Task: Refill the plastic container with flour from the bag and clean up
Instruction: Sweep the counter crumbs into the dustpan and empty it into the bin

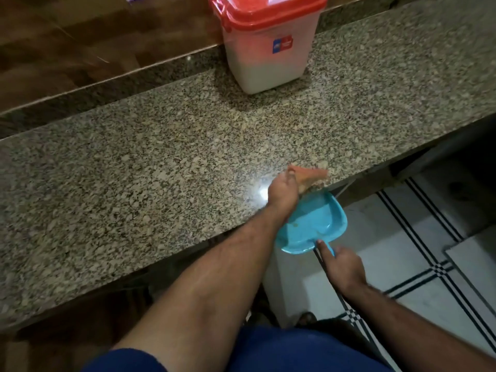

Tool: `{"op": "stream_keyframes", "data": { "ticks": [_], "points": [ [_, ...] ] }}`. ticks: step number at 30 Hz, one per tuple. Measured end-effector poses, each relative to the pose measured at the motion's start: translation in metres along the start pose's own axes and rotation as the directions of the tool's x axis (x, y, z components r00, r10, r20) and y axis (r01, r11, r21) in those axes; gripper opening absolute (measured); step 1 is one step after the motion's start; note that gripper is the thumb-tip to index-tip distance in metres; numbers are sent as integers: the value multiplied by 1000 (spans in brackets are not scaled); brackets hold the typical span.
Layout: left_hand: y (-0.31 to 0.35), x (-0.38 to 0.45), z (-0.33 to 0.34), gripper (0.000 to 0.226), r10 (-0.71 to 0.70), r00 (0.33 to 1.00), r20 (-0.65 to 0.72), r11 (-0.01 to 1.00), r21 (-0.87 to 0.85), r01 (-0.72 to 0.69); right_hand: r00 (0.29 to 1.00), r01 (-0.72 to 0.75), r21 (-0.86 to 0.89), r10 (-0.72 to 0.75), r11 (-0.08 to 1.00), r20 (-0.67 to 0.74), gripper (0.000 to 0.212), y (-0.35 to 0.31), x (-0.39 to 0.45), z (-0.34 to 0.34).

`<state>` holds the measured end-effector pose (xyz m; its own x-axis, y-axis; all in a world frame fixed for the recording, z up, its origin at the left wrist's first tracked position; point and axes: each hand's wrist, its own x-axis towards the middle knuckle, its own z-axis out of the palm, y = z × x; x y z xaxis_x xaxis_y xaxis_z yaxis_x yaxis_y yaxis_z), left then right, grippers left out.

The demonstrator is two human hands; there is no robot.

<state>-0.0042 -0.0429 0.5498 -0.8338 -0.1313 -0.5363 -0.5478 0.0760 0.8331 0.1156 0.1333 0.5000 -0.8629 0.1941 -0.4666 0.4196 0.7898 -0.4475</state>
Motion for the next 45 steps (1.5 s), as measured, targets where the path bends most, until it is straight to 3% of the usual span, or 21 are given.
{"op": "stream_keyframes", "data": {
  "ticks": [2,4,7,9,12,14,15,17,20,21,23,25,27,29,31,34,36,38,40,43,45],
  "points": [
    [16,-3,-17,30,-77,996,-32,934,-351,61,1000,-14,11,15,1000,-15,68,3,5,-1],
    [21,-9,-48,27,-88,987,-133,885,-465,17,1000,-11,8,11,1000,-19,65,7,9,-2],
    [5,-9,-83,30,4,906,-423,949,-284,-137,999,-24,40,25,999,-25,61,13,17,-5],
    [-19,-8,-83,35,123,856,-503,982,-64,-178,999,-28,48,30,998,-32,62,14,21,-8],
    [-47,-10,-43,29,268,872,-410,911,402,-91,1000,-16,55,17,998,-24,59,11,26,-9],
    [-48,-5,-4,37,320,918,-232,812,566,-140,1000,0,37,0,999,-18,56,11,29,-11],
    [-36,-3,11,37,299,943,-146,812,558,-171,1000,9,21,-9,1000,-11,56,12,31,-12],
    [-4,6,22,30,226,973,-44,914,356,-196,1000,22,-14,-22,1000,-5,63,17,36,-15],
    [35,16,7,30,181,978,-104,980,-70,-189,999,40,-41,-40,998,-7,69,27,44,-22],
    [39,18,-3,31,193,969,-155,970,-117,-212,999,47,-45,-48,998,-7,70,29,47,-25],
    [37,17,-24,36,260,901,-347,965,54,-258,998,55,-40,-55,998,-12,69,33,52,-28],
    [17,19,-39,35,306,802,-513,945,265,-190,999,46,-20,-46,999,-24,69,39,55,-30],
    [-10,15,-34,34,320,793,-517,904,417,-93,999,30,-11,-30,999,-27,68,42,54,-30],
    [-26,8,-2,36,327,883,-337,864,484,-135,1000,-3,2,3,1000,-13,67,42,53,-32],
    [-7,2,37,27,265,954,-138,900,391,-193,1000,-4,-10,4,1000,5,67,41,56,-34],
    [47,9,63,23,213,975,71,943,246,-224,999,34,-43,-33,998,13,68,45,65,-40],
    [67,20,52,25,233,971,55,952,191,-240,999,47,-54,-47,997,10,67,51,72,-45],
    [75,23,31,25,333,941,-55,934,157,-321,998,67,-43,-67,997,-5,67,56,79,-51],
    [61,25,14,25,404,889,-215,905,237,-354,997,75,-28,-76,997,-4,66,61,86,-56],
    [10,22,22,19,393,828,-401,864,469,-183,998,69,13,-69,998,10,63,73,97,-58],
    [-9,12,62,27,372,874,-312,786,607,-118,996,83,23,-84,996,24,65,78,104,-65]
  ]
}}
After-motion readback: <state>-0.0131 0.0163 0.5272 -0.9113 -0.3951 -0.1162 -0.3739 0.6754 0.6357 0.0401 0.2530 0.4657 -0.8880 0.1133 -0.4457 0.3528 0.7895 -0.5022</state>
